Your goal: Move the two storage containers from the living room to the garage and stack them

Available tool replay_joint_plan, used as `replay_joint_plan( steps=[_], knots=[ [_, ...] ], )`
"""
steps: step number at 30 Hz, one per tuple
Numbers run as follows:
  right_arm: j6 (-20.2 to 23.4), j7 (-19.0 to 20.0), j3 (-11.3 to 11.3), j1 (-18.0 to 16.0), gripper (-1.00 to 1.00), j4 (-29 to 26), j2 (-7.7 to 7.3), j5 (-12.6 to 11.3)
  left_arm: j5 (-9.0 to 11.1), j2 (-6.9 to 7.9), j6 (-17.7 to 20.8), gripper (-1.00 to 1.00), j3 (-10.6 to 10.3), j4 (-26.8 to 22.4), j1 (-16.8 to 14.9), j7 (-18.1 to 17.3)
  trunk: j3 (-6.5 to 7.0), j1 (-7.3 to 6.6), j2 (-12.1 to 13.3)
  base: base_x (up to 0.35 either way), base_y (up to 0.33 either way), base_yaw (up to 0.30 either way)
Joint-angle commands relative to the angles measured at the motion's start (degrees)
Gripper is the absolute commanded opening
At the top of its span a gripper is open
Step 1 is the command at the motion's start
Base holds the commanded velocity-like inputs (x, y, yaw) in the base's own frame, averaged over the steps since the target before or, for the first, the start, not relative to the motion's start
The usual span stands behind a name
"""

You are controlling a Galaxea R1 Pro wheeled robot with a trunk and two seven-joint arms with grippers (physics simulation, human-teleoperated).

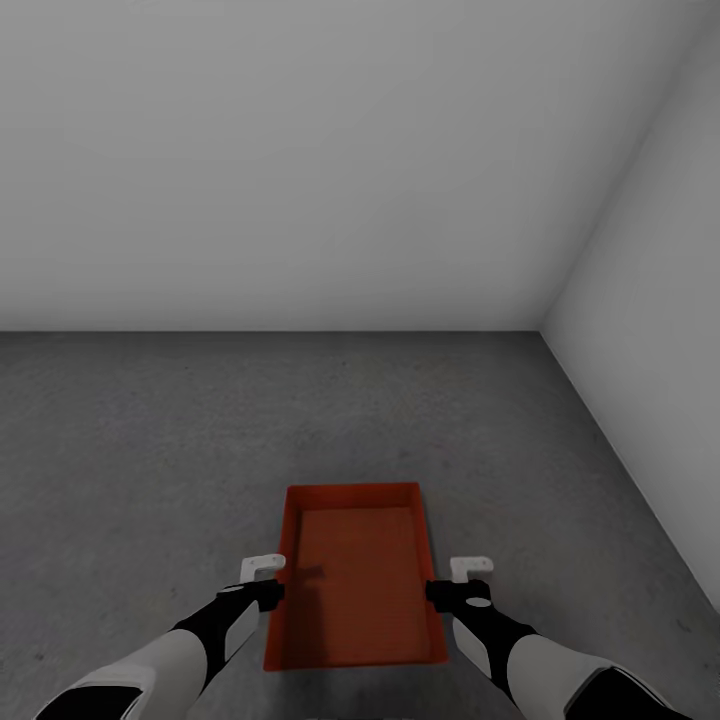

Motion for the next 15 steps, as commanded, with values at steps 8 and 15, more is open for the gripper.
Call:
replay_joint_plan(
  steps=[8, 15],
  knots=[
    [-0.2, -0.2, 0.5, 0.0, 1.0, 0.0, 0.2, -0.6, 0.8, 0.67, 0.3, 1.0, -0.1, -0.1, 0.0, 0.2, 1.41, -1.77, 3.2, 0.0, 0.0, 0.0],
    [-0.2, -0.2, 0.5, 0.0, 1.0, 0.0, 0.19, -0.6, 0.8, 0.68, 0.3, 1.0, 0.0, -0.1, 0.0, 0.2, 2.66, -3.31, 6.0, 0.0, 0.0, 0.0]
  ],
)
